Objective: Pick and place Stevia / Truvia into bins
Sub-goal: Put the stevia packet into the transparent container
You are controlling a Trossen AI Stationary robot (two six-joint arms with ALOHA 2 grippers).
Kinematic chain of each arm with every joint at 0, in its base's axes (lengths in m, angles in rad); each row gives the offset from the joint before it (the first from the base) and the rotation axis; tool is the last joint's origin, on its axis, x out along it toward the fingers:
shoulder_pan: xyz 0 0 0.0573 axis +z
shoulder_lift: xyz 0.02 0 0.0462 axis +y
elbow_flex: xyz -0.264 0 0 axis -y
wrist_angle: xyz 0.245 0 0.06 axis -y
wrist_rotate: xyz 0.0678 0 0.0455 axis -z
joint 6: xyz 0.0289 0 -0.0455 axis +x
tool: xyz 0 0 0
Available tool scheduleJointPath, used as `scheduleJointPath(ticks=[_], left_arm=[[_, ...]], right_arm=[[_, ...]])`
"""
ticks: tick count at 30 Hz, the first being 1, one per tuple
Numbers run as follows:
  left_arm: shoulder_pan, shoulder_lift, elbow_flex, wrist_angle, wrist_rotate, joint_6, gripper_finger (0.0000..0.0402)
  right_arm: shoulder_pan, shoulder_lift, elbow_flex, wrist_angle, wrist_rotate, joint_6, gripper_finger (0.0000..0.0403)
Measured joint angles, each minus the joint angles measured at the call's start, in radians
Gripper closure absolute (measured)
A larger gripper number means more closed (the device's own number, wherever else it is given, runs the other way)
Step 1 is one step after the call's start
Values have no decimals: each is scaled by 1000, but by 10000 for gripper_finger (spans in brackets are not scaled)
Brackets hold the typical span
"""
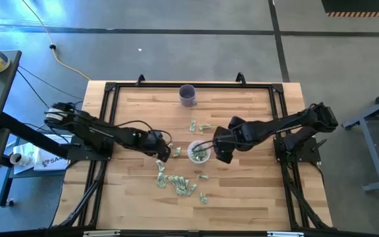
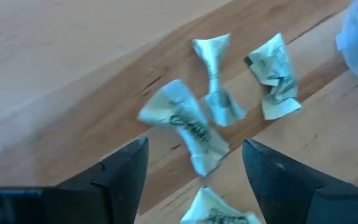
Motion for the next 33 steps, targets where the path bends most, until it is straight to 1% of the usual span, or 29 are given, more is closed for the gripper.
scheduleJointPath(ticks=[3,5,7,10,13,15,18,19,23,25,27,30,31,33], left_arm=[[0,64,63,-42,-6,16,122],[0,104,78,-57,-7,43,137],[0,144,96,-81,-8,63,156],[0,169,98,-134,1,90,194],[1,168,96,-189,-5,154,246],[10,164,95,-210,-23,211,288],[65,145,92,-269,-26,308,358],[91,131,92,-289,-27,333,369],[212,61,102,-372,-52,448,365],[266,7,144,-331,-34,552,358],[294,-38,184,-258,44,649,362],[291,-66,247,-30,241,728,365],[273,-67,267,31,280,734,365],[236,-35,299,112,293,741,365]], right_arm=[[20,-1,-22,0,11,22,63],[29,0,-35,-1,9,38,65],[37,0,-43,-2,9,52,67],[49,0,-44,-10,14,54,68],[55,-1,-44,-21,34,52,69],[55,-1,-44,-39,47,46,73],[54,-10,-44,-64,68,44,85],[54,-17,-44,-66,79,44,90],[54,-80,-44,-91,125,51,108],[54,-116,-44,-113,143,66,116],[54,-150,-44,-119,141,63,123],[53,-187,-44,-125,134,53,130],[53,-197,-44,-132,132,54,132],[55,-205,-44,-149,125,70,134]])
